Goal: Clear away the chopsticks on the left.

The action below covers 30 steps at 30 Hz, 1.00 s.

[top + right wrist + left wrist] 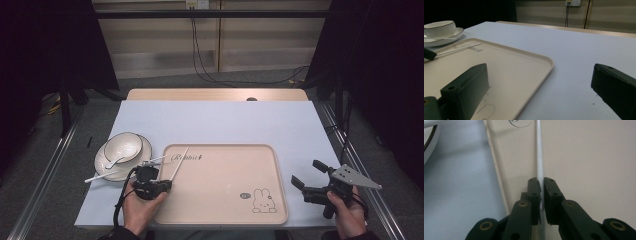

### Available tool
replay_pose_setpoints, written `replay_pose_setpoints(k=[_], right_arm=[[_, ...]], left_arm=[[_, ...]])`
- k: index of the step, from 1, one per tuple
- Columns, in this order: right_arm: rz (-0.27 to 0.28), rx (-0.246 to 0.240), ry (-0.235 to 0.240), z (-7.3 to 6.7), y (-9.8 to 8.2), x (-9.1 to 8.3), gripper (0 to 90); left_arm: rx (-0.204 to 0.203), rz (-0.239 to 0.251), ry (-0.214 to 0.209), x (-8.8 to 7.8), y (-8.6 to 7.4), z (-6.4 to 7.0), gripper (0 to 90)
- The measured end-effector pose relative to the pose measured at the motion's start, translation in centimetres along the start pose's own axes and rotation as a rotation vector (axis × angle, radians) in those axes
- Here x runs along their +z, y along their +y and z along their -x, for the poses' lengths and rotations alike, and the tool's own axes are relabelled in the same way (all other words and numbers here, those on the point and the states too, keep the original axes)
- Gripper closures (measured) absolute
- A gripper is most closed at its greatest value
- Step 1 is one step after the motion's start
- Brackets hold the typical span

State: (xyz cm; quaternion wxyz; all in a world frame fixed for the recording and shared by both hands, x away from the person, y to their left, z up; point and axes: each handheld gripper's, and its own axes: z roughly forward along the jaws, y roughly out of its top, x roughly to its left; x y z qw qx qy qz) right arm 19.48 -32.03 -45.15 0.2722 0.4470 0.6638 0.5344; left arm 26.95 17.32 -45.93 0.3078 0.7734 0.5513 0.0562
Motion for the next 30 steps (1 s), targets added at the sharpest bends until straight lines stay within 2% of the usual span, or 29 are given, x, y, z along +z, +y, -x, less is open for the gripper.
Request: replay_pose_setpoints(k=[3,4,9,10,11,13,14,15,16,18,20,21,24,26,30], right_arm=[[-0.007,-0.012,0.001,0.0,0.0,0.0,0.8],[-0.006,-0.015,0.003,0.0,0.0,0.0,0.8],[-0.006,-0.016,0.002,0.0,0.0,0.0,0.8],[-0.006,-0.016,0.003,0.0,0.0,0.0,0.8],[-0.007,-0.015,0.002,0.0,0.0,0.0,0.8],[-0.008,-0.013,0.002,-0.1,0.0,0.0,0.8],[-0.005,-0.017,0.002,0.0,0.0,0.0,0.8],[-0.002,-0.022,0.001,0.0,0.0,0.0,0.8],[-0.005,-0.017,0.003,0.0,0.0,0.0,0.7],[-0.002,-0.011,0.001,0.0,0.0,0.0,0.7],[-0.005,-0.009,0.001,0.0,0.0,0.0,0.7],[-0.001,-0.006,0.002,0.0,0.0,0.0,0.7],[-0.002,-0.018,0.004,0.0,0.0,0.0,0.7],[-0.002,-0.005,0.006,0.0,0.1,0.1,0.7],[0.001,-0.019,0.008,0.0,0.1,0.3,0.7]], left_arm=[[0.007,0.004,-0.013,0.1,0.0,0.0,81.8],[0.021,-0.004,-0.016,0.0,0.1,-0.1,81.1],[0.039,-0.005,-0.045,0.0,0.2,-0.2,72.7],[0.042,-0.006,-0.046,0.0,0.2,-0.3,70.1],[0.057,-0.004,-0.031,-0.1,0.2,-0.4,68.0],[0.067,0.0,-0.05,-0.2,0.3,-0.5,61.8],[0.085,0.011,-0.038,-0.3,0.3,-0.6,59.6],[0.087,0.014,-0.046,-0.5,0.4,-0.6,55.8],[0.084,0.023,-0.068,-0.5,0.4,-0.7,51.6],[0.108,0.037,-0.067,-0.7,0.4,-0.7,42.8],[0.129,0.054,-0.094,-0.9,0.4,-0.6,35.5],[0.137,0.067,-0.101,-0.9,0.4,-0.6,28.5],[0.141,0.117,-0.134,-1.4,0.3,-0.6,24.0],[0.184,0.148,-0.146,-2.0,0.1,-0.6,19.0],[0.232,0.221,-0.171,-3.3,-0.3,-0.6,14.4]])
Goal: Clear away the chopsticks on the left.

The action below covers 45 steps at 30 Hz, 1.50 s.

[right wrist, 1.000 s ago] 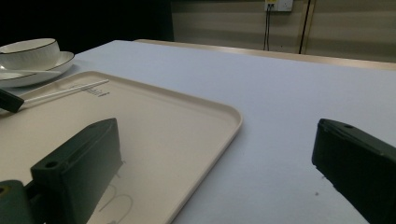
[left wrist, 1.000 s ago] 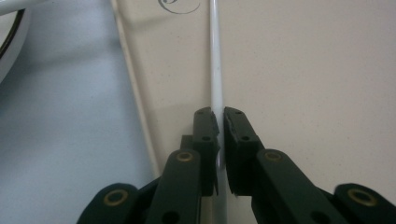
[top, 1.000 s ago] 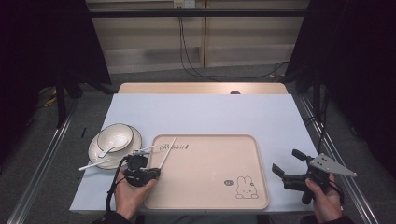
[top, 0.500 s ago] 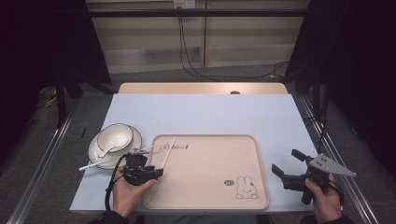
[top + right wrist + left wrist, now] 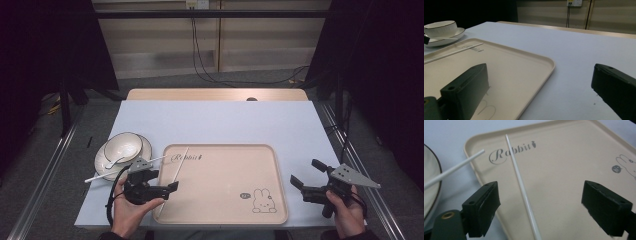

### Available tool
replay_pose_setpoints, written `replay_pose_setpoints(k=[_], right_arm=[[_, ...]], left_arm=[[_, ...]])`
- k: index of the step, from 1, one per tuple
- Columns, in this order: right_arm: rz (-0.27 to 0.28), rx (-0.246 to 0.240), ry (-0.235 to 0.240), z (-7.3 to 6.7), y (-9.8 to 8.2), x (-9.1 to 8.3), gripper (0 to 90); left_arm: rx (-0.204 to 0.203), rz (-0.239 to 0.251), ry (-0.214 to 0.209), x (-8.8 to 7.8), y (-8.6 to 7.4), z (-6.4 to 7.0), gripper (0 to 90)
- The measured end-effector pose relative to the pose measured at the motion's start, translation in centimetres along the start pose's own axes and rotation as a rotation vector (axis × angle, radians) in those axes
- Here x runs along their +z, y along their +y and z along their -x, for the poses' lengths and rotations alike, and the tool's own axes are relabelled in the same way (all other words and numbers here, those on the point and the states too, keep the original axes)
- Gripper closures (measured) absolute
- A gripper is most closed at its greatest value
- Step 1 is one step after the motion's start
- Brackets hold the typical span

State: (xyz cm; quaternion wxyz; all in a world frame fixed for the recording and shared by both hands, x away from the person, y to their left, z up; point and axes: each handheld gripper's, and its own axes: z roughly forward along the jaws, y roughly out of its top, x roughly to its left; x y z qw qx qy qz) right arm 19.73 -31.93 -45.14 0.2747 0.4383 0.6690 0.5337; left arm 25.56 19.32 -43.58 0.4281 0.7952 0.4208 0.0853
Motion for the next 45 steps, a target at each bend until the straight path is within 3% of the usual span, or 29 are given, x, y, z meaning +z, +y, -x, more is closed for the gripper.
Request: replay_pose_setpoints(k=[3,8,13,15,17,19,20,21,25,34,36,38,41,45], right_arm=[[-0.006,0.004,0.002,0.0,0.0,0.0,0.7],[0.001,0.023,-0.006,-0.1,0.0,0.1,0.5],[-0.004,0.009,-0.006,0.0,0.0,0.0,0.5],[-0.004,0.008,-0.008,0.0,0.0,0.0,0.5],[-0.001,0.005,-0.009,0.0,0.0,0.0,0.5],[-0.002,0.007,-0.009,0.0,0.0,0.0,0.5],[0.0,0.009,-0.01,0.0,0.0,0.0,0.5],[-0.001,0.004,-0.008,0.0,0.0,0.0,0.5],[-0.002,0.006,-0.01,0.0,0.0,0.0,0.5],[-0.004,0.01,-0.01,0.0,0.0,-0.1,0.5],[0.0,0.011,-0.013,0.0,0.0,-0.1,0.5],[-0.003,0.007,-0.011,0.0,0.0,0.0,0.5],[-0.002,0.006,-0.012,0.0,0.0,0.0,0.6],[-0.003,0.006,-0.013,0.0,0.0,0.0,0.6]], left_arm=[[0.054,0.035,-0.018,-0.9,-0.1,-0.2,7.5],[0.118,0.085,-0.046,-2.7,-0.7,-0.8,5.3],[0.215,0.082,-0.09,-4.8,-1.4,-2.0,4.4],[0.241,0.091,-0.086,-5.8,-1.9,-2.7,4.2],[0.235,0.103,-0.084,-6.4,-2.1,-3.3,3.4],[0.265,0.08,-0.069,-7.2,-2.3,-4.3,2.6],[0.264,0.076,-0.064,-7.7,-2.4,-4.9,2.7],[0.237,0.084,-0.054,-8.3,-2.6,-5.8,2.8],[0.224,0.103,-0.03,-9.8,-2.9,-7.8,3.5],[0.163,0.114,0.032,-12.0,-3.2,-12.1,6.4],[0.143,0.097,0.01,-12.0,-3.3,-12.9,6.6],[0.165,0.082,0.02,-11.7,-3.5,-13.6,7.3],[0.141,0.063,0.043,-11.2,-3.6,-14.6,8.2],[0.183,0.042,0.064,-10.7,-3.4,-15.4,18.4]])
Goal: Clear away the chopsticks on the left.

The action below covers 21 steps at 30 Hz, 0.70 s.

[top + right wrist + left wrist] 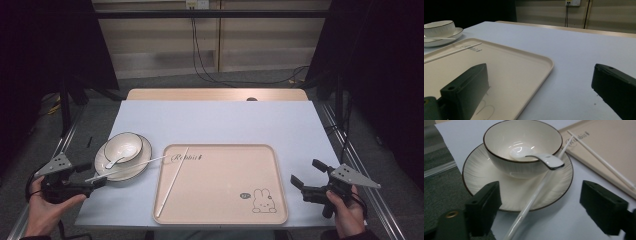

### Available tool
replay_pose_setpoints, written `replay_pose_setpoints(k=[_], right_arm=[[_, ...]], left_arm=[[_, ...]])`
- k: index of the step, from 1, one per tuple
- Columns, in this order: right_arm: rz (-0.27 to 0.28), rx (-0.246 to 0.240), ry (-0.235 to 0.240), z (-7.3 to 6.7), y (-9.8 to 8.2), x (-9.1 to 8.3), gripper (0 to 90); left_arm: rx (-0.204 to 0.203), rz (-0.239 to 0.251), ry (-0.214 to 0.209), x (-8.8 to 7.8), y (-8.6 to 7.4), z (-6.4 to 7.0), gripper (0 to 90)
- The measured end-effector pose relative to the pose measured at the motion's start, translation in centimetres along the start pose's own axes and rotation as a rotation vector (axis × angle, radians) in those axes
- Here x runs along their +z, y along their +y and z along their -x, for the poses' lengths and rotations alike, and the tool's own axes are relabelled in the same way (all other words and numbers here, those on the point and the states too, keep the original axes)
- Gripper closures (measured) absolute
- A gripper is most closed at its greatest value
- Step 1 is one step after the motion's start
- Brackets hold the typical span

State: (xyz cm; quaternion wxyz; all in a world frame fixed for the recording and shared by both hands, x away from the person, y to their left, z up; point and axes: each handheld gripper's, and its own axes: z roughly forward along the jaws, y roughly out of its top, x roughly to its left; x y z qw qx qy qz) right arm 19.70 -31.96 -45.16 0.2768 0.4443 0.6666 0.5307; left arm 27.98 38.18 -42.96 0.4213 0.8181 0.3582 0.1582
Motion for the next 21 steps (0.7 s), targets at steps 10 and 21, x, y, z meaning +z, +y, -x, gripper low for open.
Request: replay_pose_setpoints(k=[10,21], right_arm=[[0.002,0.012,0.0,0.0,0.0,0.0,0.5],[-0.007,0.008,-0.002,0.0,-0.1,-0.2,0.6]], left_arm=[[0.058,-0.106,-0.034,2.5,0.5,-0.3,45.4],[0.066,-0.173,-0.086,4.0,1.1,-0.7,62.9]])
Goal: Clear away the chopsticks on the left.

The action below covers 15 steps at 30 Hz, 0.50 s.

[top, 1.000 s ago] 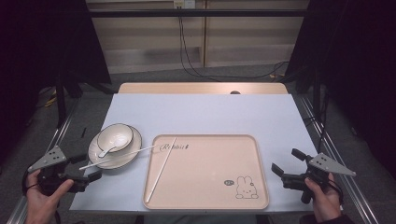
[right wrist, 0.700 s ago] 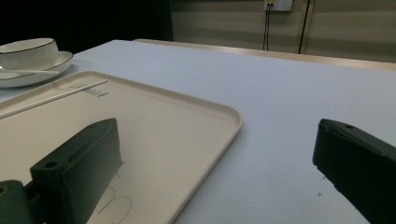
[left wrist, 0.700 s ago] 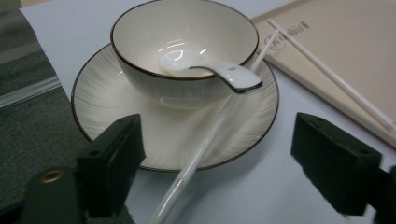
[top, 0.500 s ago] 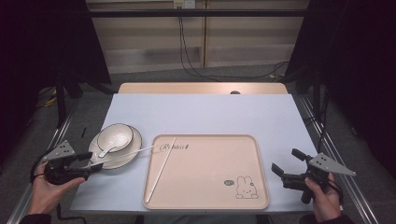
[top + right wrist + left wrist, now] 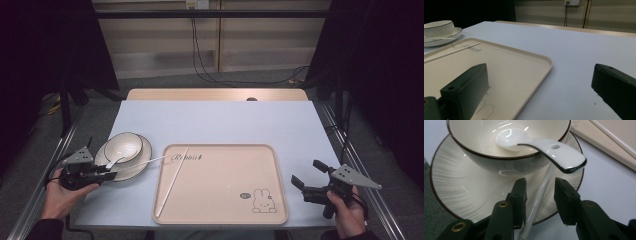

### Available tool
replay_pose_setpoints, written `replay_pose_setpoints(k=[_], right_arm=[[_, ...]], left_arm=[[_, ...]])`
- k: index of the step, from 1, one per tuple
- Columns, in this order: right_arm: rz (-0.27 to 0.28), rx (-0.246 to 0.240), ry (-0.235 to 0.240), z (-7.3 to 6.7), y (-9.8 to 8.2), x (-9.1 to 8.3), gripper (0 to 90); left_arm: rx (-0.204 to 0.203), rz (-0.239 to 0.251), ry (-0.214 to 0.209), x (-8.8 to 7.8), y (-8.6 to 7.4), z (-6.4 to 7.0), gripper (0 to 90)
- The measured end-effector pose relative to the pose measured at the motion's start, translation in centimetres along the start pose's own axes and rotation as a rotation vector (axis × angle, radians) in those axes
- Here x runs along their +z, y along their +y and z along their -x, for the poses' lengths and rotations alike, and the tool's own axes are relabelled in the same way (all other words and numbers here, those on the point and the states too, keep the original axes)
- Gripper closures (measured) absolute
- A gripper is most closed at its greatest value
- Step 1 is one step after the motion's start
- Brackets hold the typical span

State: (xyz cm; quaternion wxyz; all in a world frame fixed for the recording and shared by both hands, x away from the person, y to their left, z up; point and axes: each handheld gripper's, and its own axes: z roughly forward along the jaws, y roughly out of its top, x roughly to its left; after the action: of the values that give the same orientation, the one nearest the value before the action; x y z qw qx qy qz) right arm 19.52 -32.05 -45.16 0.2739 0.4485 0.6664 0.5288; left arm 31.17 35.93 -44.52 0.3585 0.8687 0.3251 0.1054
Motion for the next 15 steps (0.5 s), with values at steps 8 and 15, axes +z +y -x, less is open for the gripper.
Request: replay_pose_setpoints(k=[8,15], right_arm=[[-0.001,0.004,-0.003,0.0,-0.1,0.0,0.6],[0.002,0.015,-0.004,0.0,-0.1,0.0,0.6]], left_arm=[[0.013,-0.045,-0.03,1.1,0.6,0.3,72.1],[0.044,-0.077,-0.078,1.5,1.2,0.6,82.5]])
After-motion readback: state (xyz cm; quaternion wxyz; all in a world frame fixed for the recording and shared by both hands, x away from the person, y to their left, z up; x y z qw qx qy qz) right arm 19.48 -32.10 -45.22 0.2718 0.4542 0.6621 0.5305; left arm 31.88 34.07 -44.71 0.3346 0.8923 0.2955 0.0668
